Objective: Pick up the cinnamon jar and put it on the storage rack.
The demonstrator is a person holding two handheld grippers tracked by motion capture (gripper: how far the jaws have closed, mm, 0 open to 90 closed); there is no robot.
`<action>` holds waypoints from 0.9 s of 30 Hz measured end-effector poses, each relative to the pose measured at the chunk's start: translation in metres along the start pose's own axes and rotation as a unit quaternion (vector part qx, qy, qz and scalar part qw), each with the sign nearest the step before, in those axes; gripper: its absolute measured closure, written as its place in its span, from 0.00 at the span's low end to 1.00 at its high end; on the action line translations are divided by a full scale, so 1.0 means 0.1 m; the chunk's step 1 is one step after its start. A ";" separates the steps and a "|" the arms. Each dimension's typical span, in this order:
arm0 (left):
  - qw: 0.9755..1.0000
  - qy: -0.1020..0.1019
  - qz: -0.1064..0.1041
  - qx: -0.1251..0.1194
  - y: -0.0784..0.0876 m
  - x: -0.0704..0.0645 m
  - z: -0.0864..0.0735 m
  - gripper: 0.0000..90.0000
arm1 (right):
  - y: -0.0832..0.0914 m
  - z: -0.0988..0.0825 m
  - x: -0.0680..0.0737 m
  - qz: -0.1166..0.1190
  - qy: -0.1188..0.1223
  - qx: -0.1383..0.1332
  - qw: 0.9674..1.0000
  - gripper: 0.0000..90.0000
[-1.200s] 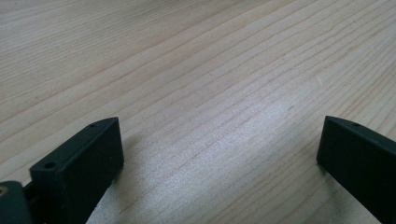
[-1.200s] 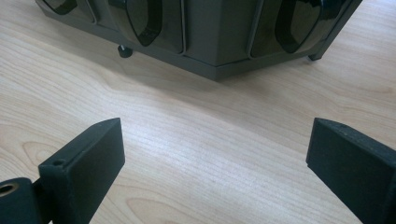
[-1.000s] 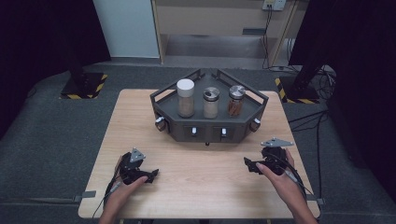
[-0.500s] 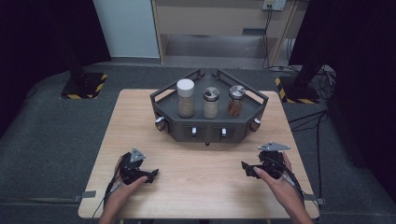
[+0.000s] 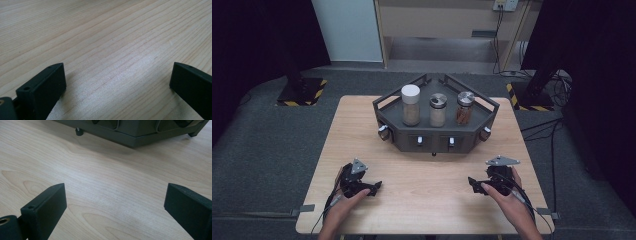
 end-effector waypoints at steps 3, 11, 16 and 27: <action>1.000 0.000 0.000 0.000 0.00 0.00 0.00 0.00 | -0.01 -0.02 0.02 0.002 0.001 0.002 1.000 0.05; 1.000 0.000 0.000 0.000 0.00 0.00 0.00 0.00 | -0.05 -0.08 0.06 0.009 0.000 0.006 1.000 0.05; 1.000 0.000 0.001 0.000 0.00 0.00 0.00 0.00 | -0.10 -0.10 0.09 0.013 -0.001 0.011 1.000 0.05; 1.000 0.000 0.001 0.000 0.00 0.00 0.00 0.00 | -0.31 -0.19 0.19 0.018 -0.002 0.027 0.999 0.05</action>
Point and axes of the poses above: each handheld gripper's, and its own axes: y roughly backward along the jaws, z roughly out of its top, x roughly to its left, the point moved 6 cm from there along -y, roughly forward along the jaws, and after that the axes turned 9 degrees about -z, right-handed, at the moved point
